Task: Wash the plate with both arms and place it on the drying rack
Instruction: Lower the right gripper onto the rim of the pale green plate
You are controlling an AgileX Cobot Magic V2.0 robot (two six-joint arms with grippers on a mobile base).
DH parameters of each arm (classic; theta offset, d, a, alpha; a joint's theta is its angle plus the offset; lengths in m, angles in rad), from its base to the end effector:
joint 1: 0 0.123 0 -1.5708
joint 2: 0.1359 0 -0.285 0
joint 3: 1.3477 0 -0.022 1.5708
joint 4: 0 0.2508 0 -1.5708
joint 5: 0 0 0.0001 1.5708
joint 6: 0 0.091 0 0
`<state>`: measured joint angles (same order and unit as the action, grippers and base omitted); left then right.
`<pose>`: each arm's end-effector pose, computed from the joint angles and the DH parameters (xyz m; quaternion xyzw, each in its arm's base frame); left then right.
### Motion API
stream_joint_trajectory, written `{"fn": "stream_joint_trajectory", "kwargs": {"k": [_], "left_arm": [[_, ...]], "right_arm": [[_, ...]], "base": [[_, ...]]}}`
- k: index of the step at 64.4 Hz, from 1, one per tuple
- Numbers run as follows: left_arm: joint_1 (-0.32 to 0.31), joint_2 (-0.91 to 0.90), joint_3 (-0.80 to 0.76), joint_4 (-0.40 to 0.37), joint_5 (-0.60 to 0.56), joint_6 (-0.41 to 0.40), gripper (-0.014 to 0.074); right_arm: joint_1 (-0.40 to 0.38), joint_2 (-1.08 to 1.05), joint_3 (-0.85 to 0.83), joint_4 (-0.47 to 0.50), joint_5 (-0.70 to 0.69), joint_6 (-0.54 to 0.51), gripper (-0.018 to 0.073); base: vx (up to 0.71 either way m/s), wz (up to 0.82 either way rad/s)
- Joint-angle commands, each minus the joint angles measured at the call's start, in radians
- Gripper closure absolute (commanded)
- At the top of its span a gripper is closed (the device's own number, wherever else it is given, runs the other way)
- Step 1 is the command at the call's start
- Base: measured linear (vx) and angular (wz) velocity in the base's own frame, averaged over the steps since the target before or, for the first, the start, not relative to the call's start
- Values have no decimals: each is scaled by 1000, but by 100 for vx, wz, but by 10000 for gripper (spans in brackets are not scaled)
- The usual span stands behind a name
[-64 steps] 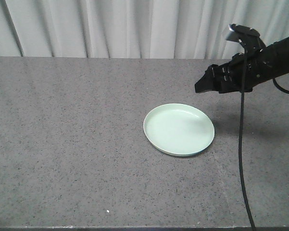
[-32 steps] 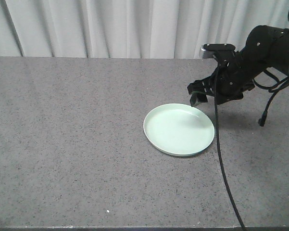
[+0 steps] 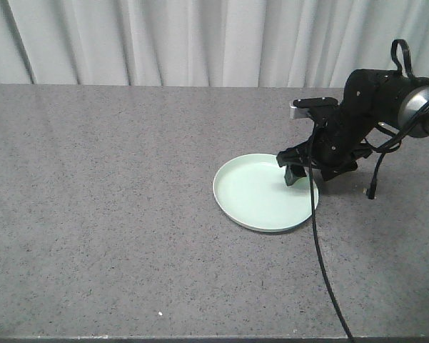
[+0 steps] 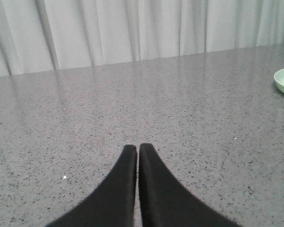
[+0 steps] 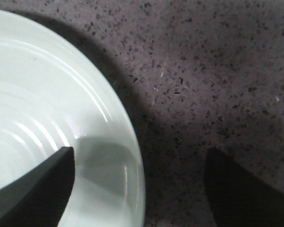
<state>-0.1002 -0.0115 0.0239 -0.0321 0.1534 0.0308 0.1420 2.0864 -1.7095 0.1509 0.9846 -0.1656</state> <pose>0.0560 -0.0061 0.1918 0.0381 0.7333 -0.0361 0.6778 0.4401 0.0744 0.2128 -0.1195 0.9795 0.0665 0.1481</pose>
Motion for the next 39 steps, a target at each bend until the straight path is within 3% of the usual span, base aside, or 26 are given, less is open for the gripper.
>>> {"fn": "stream_joint_trajectory", "kwargs": {"k": [1, 14, 29, 39], "left_arm": [[1, -15, 28, -4, -75, -10, 593], [1, -15, 28, -4, -75, -10, 593], [1, -15, 28, -4, -75, -10, 593], [1, -15, 28, -4, -75, -10, 593]], "right_arm": [[-5, -52, -32, -2, -19, 4, 46], [-5, -46, -32, -3, 5, 19, 223], [-5, -46, -32, -3, 15, 14, 571], [-6, -49, -32, -3, 18, 14, 570]], "base": [[0, 0], [0, 0], [0, 0], [0, 0]]}}
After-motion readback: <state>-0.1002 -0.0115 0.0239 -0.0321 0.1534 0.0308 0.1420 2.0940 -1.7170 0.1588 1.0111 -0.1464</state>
